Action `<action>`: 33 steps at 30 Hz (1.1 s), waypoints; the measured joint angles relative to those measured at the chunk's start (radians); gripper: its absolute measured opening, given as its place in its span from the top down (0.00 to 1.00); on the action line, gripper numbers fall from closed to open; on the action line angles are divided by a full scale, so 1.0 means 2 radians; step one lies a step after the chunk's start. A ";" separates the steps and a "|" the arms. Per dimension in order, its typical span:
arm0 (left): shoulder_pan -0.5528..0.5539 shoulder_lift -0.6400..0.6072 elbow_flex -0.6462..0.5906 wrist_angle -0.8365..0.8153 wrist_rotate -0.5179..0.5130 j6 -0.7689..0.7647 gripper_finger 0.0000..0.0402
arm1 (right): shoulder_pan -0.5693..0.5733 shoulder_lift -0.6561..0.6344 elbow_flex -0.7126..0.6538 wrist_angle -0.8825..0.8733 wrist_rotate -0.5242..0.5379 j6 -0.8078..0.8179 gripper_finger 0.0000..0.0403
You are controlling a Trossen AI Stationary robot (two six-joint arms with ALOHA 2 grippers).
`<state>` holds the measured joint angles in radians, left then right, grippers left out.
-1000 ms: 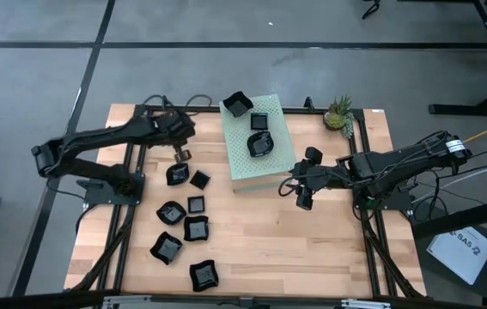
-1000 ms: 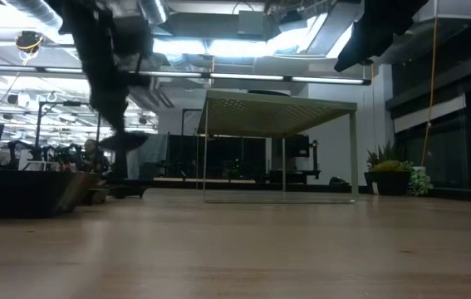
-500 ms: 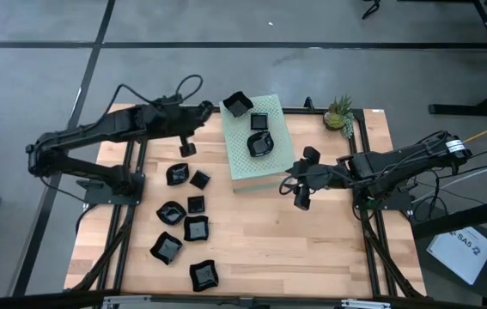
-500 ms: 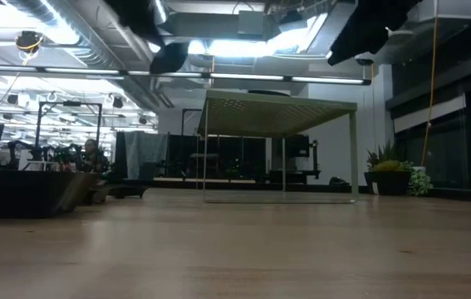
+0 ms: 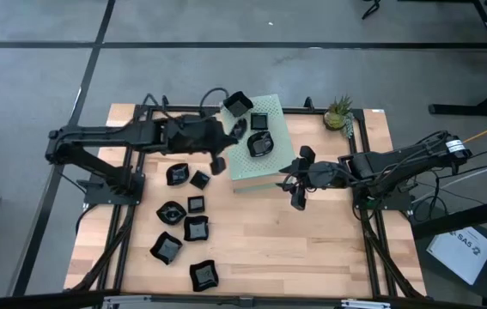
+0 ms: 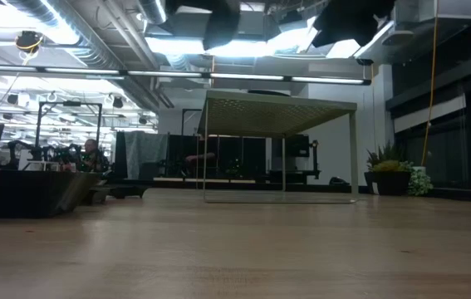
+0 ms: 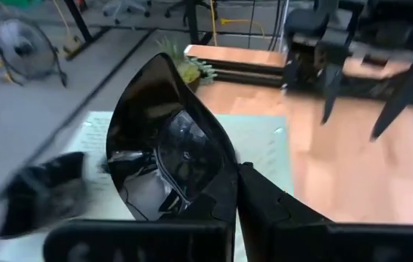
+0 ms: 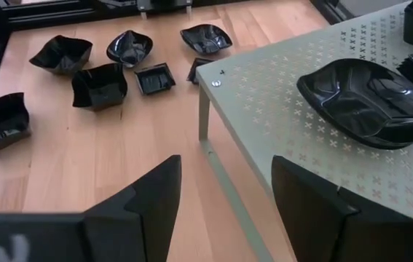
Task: Pick & Place Mini shaped plates
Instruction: Stack the black leaf shaped plate on top of the black leaf shape plates on the shelf
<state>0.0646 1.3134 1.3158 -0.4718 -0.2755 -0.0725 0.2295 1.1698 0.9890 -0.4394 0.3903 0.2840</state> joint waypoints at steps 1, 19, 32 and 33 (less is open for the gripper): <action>-0.004 0.010 0.006 0.004 0.000 -0.017 1.00 | 0.000 0.000 0.000 0.001 0.000 0.000 0.47; -0.019 0.153 0.131 -0.012 -0.012 -0.191 0.99 | 0.000 0.000 0.000 -0.013 -0.009 -0.002 0.47; -0.026 0.198 0.135 -0.008 -0.096 -0.252 0.99 | 0.000 0.000 0.000 -0.158 -0.080 -0.074 0.47; -0.024 0.199 0.135 -0.009 -0.101 -0.258 0.99 | 0.000 0.000 0.000 -0.158 -0.082 -0.080 0.47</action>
<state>0.0158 1.7112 1.5860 -0.4890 -0.4766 -0.5875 0.2295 1.1694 0.9897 -0.7559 0.2267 0.1240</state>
